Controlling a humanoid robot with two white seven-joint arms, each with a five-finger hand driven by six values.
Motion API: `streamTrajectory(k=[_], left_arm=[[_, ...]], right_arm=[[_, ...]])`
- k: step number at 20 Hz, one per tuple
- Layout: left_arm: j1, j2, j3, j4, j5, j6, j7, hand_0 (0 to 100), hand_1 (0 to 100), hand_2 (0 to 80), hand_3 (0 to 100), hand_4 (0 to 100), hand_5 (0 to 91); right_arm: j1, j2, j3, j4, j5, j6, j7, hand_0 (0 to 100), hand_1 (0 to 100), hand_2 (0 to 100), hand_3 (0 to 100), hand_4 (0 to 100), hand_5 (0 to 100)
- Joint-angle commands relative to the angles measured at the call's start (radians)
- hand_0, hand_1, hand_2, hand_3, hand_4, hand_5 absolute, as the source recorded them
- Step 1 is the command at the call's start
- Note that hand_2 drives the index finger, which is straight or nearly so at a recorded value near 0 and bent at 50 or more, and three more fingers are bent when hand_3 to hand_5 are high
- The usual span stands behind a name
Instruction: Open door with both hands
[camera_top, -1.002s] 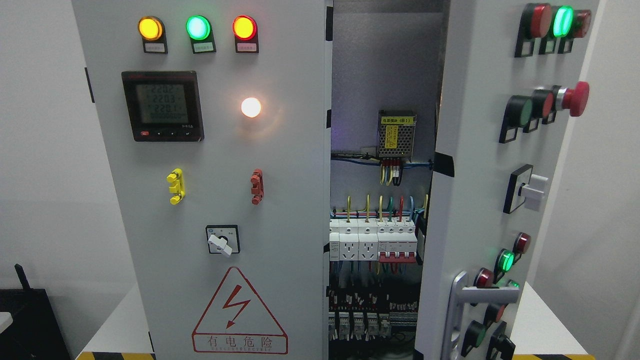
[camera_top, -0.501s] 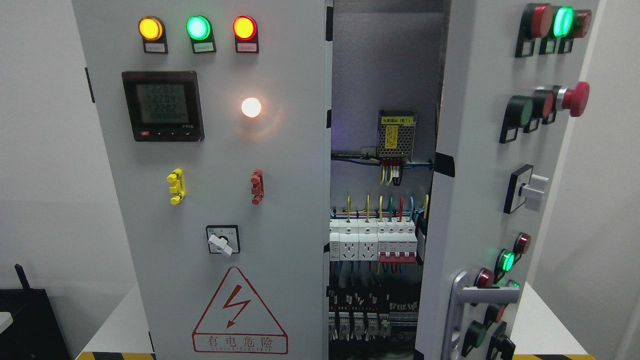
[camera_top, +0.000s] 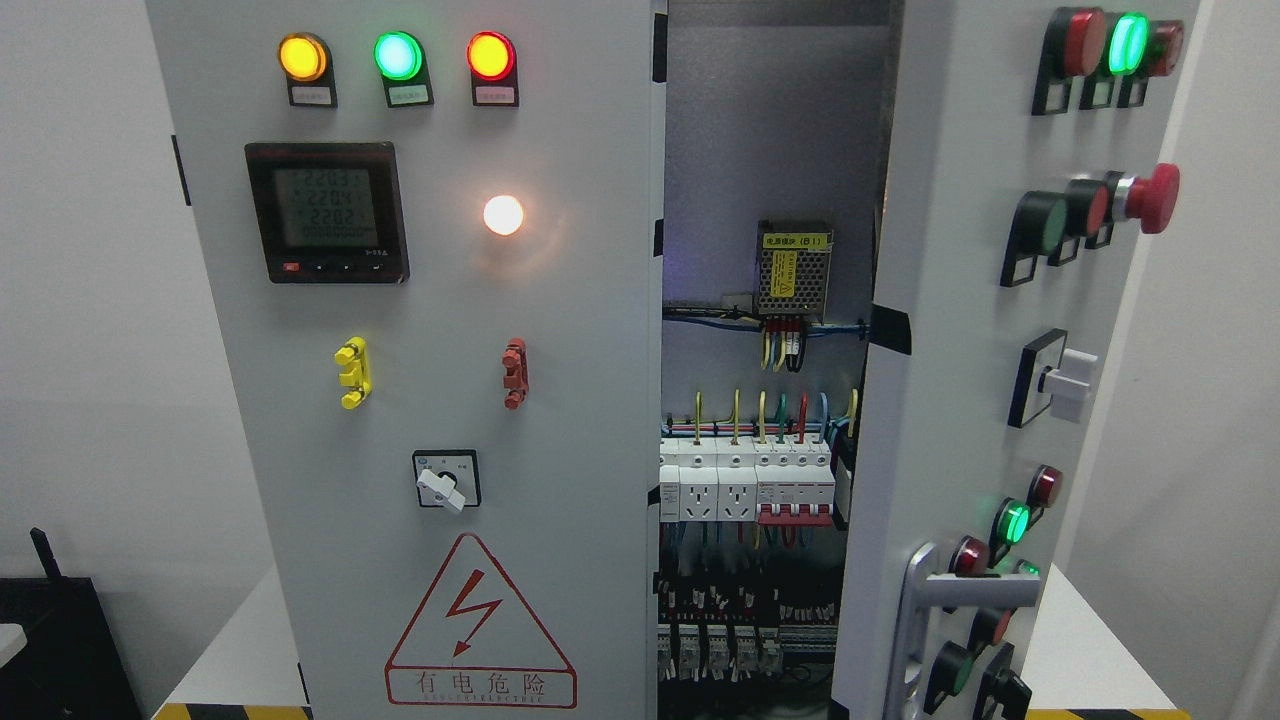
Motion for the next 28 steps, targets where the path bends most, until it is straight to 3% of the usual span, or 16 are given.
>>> streamTrajectory(k=[1,3,5,10,14,19,21,22,25,28], left_arm=[[0.070,0.621,0.248,-0.374,0.420,-0.003,-0.134,12,39,0.0,0,0,0.0],[0.070,0.705,0.281,-0.376,0.506,-0.004,-0.243,12,39,0.0,0,0,0.0],[0.067,0.790,0.295,-0.376,0.557,-0.004,-0.315,12,39,0.0,0,0,0.0],[0.053,1.005,0.297,-0.365,0.721,-0.003,-0.384,12,39,0.0,0,0,0.0],[-0.063,1.036,0.288,-0.381,0.723,0.000,-0.409,12,39,0.0,0,0,0.0],[-0.112,1.104,0.281,-0.440,0.730,0.008,-0.420,12,39,0.0,0,0,0.0],[-0.216,1.109,0.175,-0.469,0.729,0.010,-0.420,12,39,0.0,0,0,0.0],[-0.325,1.109,0.065,-0.483,0.727,0.010,-0.420,12,39,0.0,0,0,0.0],[-0.737,1.109,-0.384,-0.502,0.721,0.010,-0.420,12,39,0.0,0,0,0.0],[-1.011,1.098,-0.692,-0.537,0.715,0.010,-0.421,12,39,0.0,0,0,0.0]], right_arm=[[0.000,0.000,0.000,0.000,0.000,0.000,0.000,12,39,0,0,0,0],[0.000,0.000,0.000,0.000,0.000,0.000,0.000,12,39,0,0,0,0],[0.000,0.000,0.000,0.000,0.001,0.000,0.000,12,39,0,0,0,0],[0.000,0.000,0.000,0.000,0.001,0.000,0.000,12,39,0,0,0,0],[0.000,0.000,0.000,0.000,0.000,0.000,0.000,12,39,0,0,0,0],[0.000,0.000,0.000,0.000,0.000,0.000,0.000,12,39,0,0,0,0],[0.000,0.000,0.000,0.000,0.001,0.000,0.000,12,39,0,0,0,0],[0.000,0.000,0.000,0.000,0.000,0.000,0.000,12,39,0,0,0,0],[0.000,0.000,0.000,0.000,0.000,0.000,0.000,12,39,0,0,0,0],[0.000,0.000,0.000,0.000,0.000,0.000,0.000,12,39,0,0,0,0]])
